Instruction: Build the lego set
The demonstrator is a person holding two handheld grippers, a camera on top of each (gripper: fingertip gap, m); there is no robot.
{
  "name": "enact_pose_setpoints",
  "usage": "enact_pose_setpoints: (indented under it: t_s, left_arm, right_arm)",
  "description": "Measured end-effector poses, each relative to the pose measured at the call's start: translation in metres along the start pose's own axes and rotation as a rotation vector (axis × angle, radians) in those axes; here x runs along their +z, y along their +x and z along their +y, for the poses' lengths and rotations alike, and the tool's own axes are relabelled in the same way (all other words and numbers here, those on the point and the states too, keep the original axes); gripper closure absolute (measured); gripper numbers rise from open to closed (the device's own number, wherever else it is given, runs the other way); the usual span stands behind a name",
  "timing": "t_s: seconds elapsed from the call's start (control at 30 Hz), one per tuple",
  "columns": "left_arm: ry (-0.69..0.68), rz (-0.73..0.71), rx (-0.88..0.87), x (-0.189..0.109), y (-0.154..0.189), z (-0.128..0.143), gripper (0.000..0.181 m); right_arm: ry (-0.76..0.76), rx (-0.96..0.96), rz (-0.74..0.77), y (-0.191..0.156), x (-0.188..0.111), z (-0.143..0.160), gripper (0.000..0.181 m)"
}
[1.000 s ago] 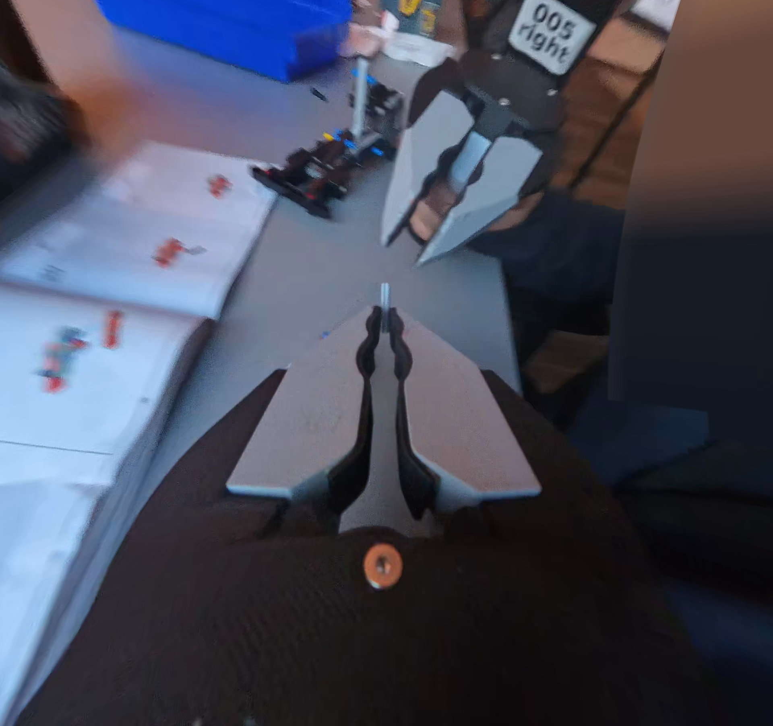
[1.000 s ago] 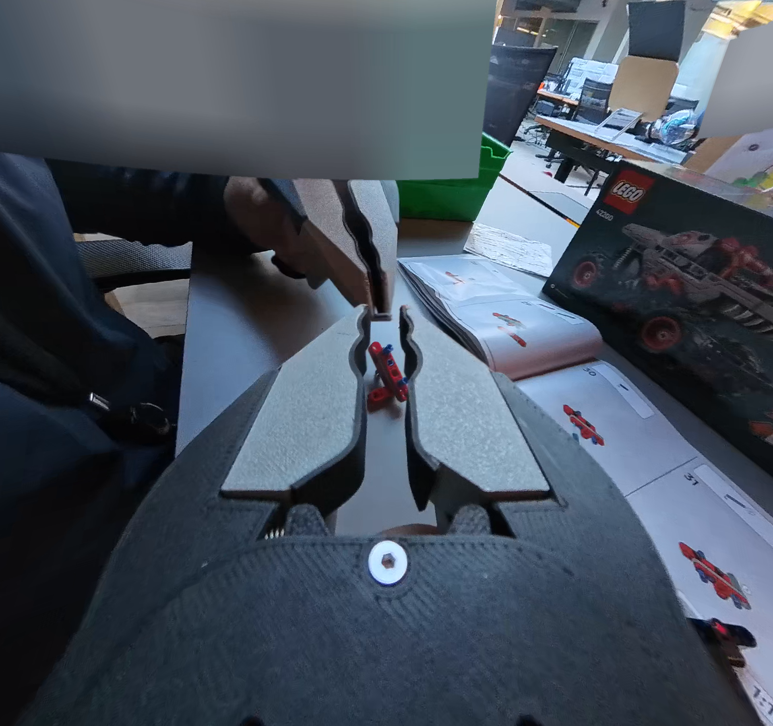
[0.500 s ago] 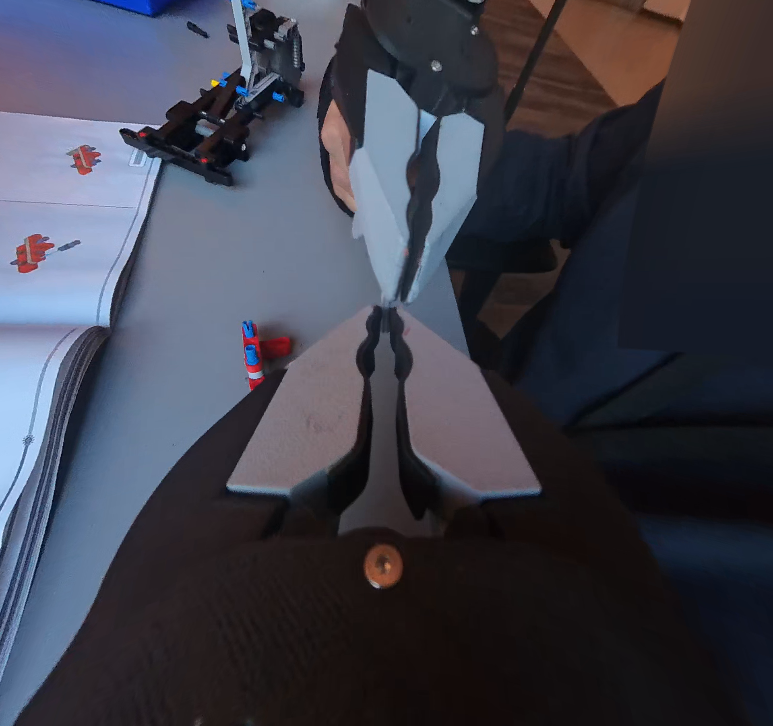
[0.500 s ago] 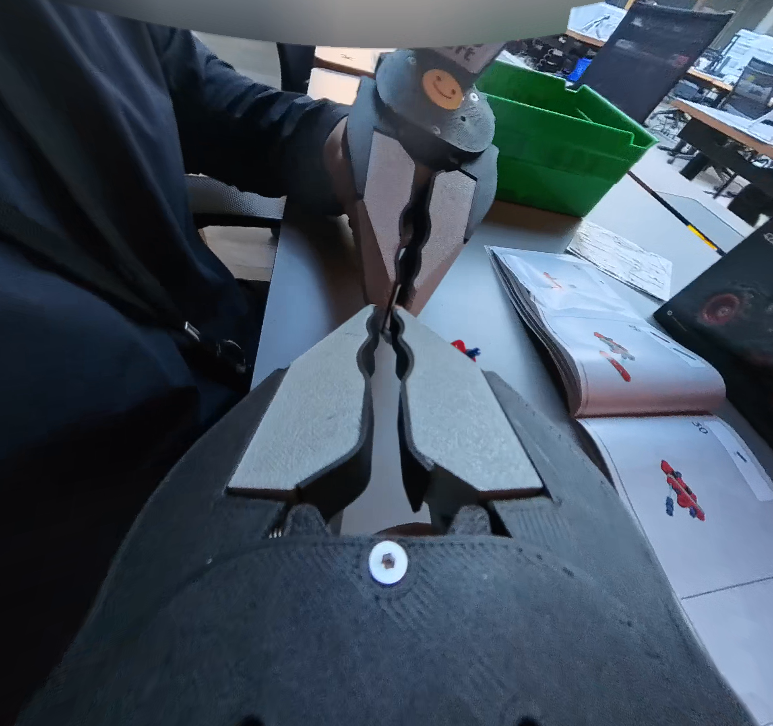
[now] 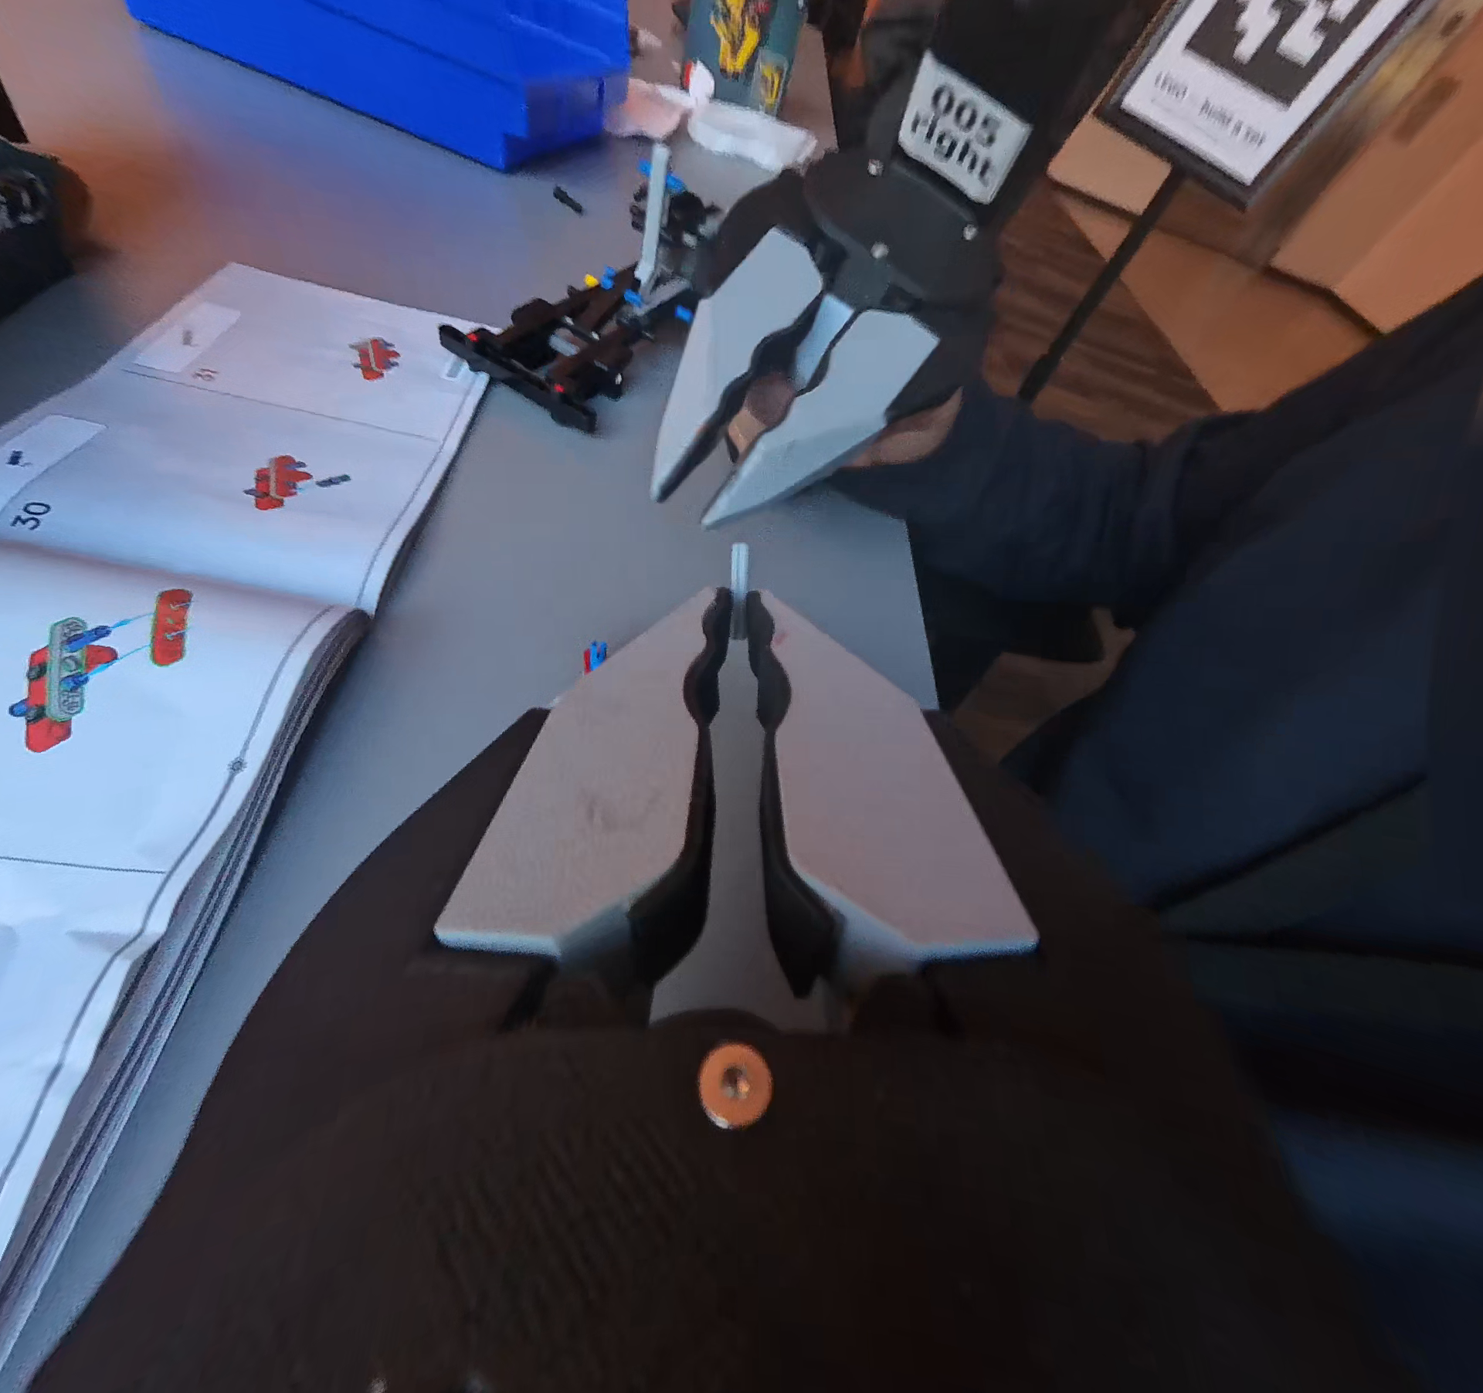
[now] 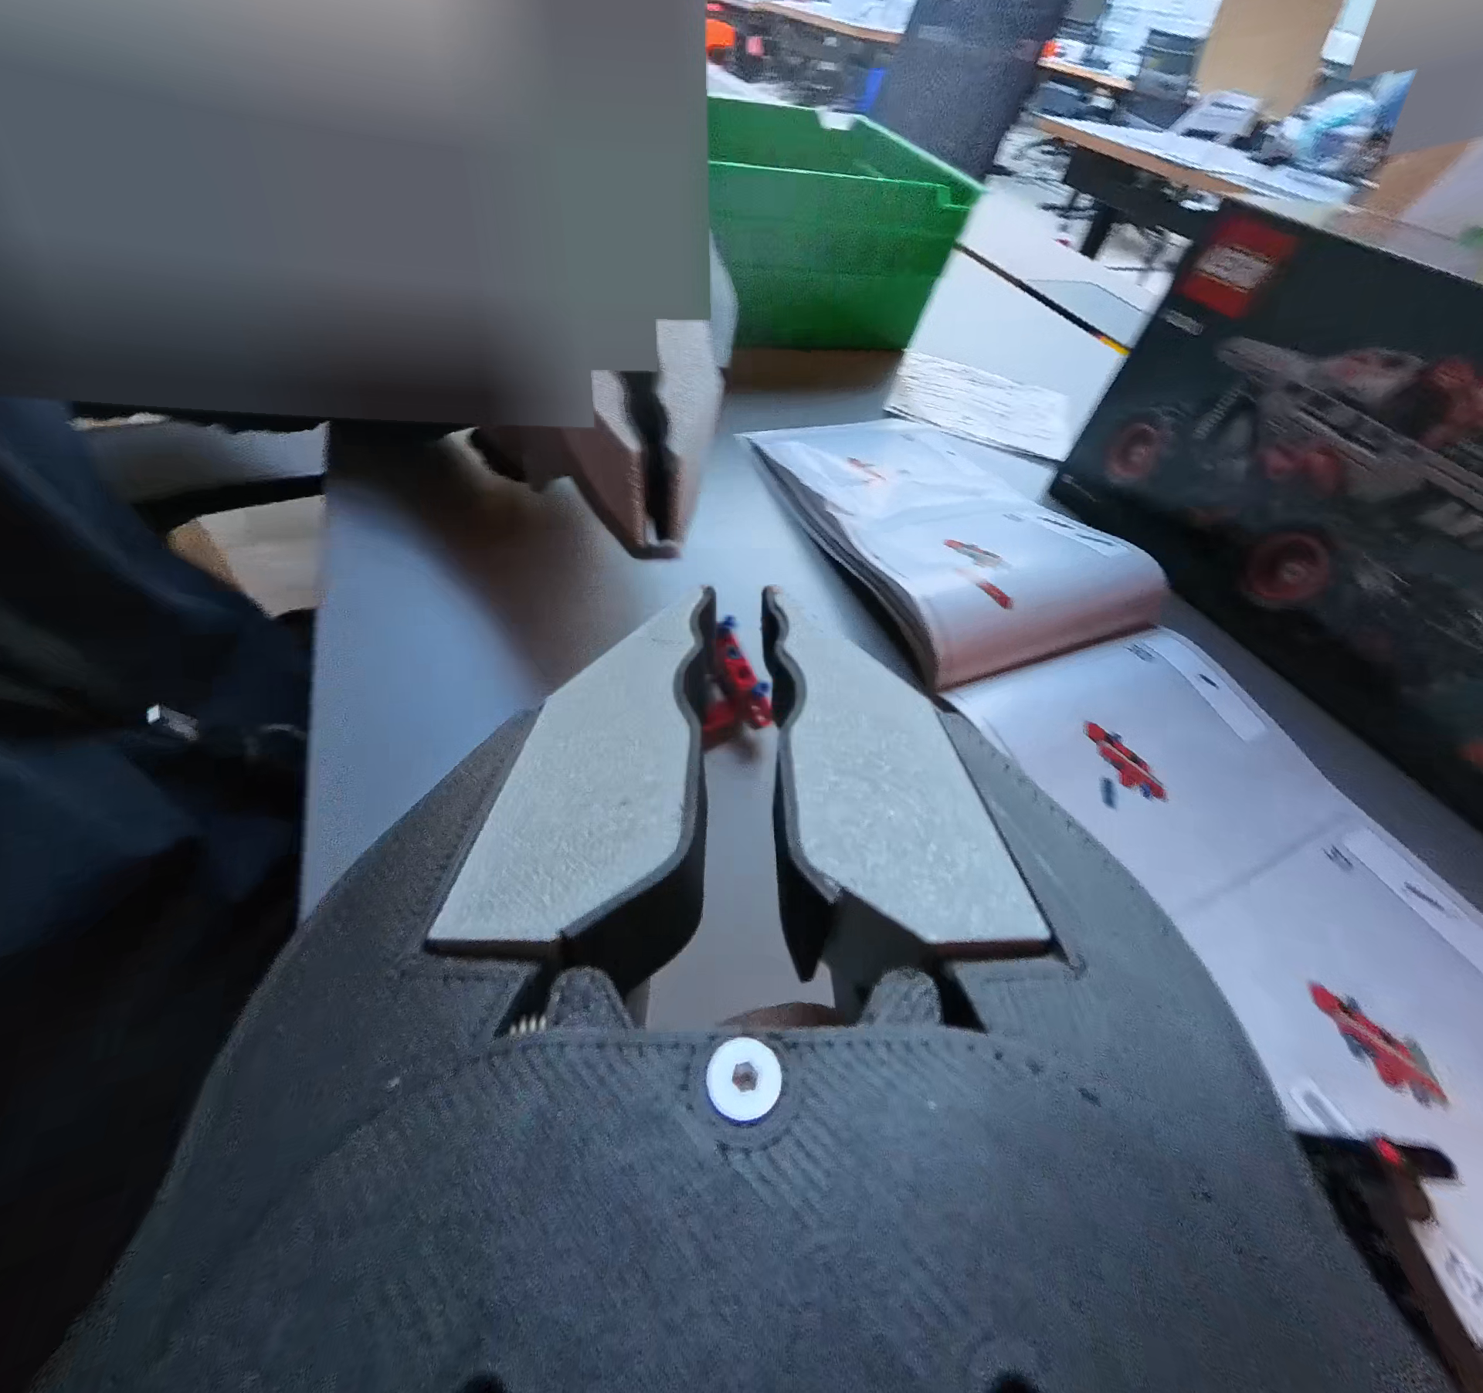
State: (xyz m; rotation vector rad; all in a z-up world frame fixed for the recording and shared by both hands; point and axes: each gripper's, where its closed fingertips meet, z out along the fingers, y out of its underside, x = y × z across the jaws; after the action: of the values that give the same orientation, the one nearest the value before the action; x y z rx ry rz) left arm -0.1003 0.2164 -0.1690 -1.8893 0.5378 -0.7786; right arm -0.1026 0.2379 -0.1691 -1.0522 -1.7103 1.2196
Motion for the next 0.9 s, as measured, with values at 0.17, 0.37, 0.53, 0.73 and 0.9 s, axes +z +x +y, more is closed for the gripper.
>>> enact_pose_setpoints:
  t_s: [0.17,0.37,0.53,0.73,0.9]
  left_arm:
    - [0.018,-0.027,-0.030,-0.001,-0.007,-0.002,0.180]
    - [0.006,-0.033,-0.003,-0.001,-0.006,-0.001,0.180]
    - [-0.058,-0.036,0.052,0.005,-0.003,0.010,0.180]
    - [-0.125,0.019,0.131,0.012,0.013,0.021,0.180]
    - [-0.131,0.044,0.167,0.013,0.020,0.023,0.181]
  right_arm:
    - [0.047,0.063,-0.020,0.004,-0.004,-0.006,0.173]
    - [0.010,0.002,-0.041,-0.006,0.001,-0.001,0.169]
    - [0.019,-0.036,-0.083,-0.017,0.002,-0.004,0.167]
    - [0.005,-0.105,-0.165,-0.038,0.004,-0.002,0.177]
    - [-0.008,-0.140,-0.208,-0.048,0.004,0.001,0.180]
